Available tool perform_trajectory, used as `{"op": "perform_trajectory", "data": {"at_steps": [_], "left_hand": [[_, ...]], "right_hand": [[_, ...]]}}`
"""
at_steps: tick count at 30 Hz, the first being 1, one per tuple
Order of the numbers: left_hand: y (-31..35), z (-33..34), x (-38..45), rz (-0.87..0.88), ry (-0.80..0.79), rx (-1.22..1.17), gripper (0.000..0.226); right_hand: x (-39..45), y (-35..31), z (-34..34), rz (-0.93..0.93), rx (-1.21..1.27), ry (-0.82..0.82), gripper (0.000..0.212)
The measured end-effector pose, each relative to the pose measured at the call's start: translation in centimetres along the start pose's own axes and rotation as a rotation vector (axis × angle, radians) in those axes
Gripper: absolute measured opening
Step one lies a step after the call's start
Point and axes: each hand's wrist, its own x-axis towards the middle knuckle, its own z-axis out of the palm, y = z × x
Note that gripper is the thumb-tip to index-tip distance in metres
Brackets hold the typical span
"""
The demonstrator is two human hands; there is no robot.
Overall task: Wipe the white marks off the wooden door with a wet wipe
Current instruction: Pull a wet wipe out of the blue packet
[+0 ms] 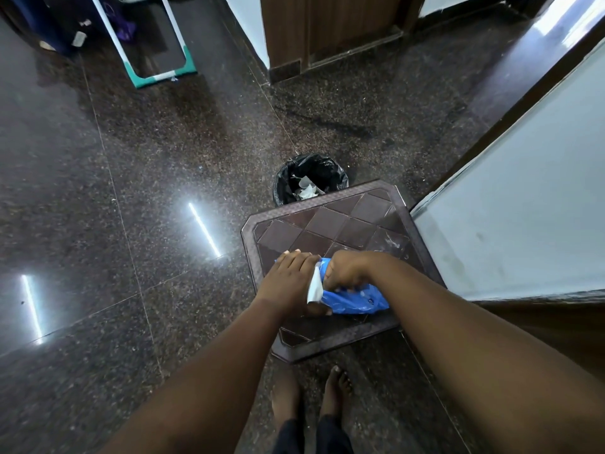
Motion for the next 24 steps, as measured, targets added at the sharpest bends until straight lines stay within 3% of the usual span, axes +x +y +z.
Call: {"op": "perform_trajectory", "data": {"at_steps": [7,12,18,24], "left_hand": [[0.0,0.0,0.2,0.008,0.009,-0.003,0.104],[0.0,-0.1,0.0,0.011,-0.017,0.015,0.105],[0.3,-0.4,0.0,0.012,-0.034,0.049,0.105],[0.6,-0.5,-0.2,-0.004,-0.036,0.072,0.105]], "right_hand": [[0.5,0.8,0.5,-0.011,0.145,0.076,0.006],[0.0,1.8,1.1,-0.055,0.261,0.160,0.017],[-1.3,3.6,1.4,-0.086,0.515,0.329,0.006],[-2.3,4.6,2.1,-0.092,0.862,0.485,0.016]]}}
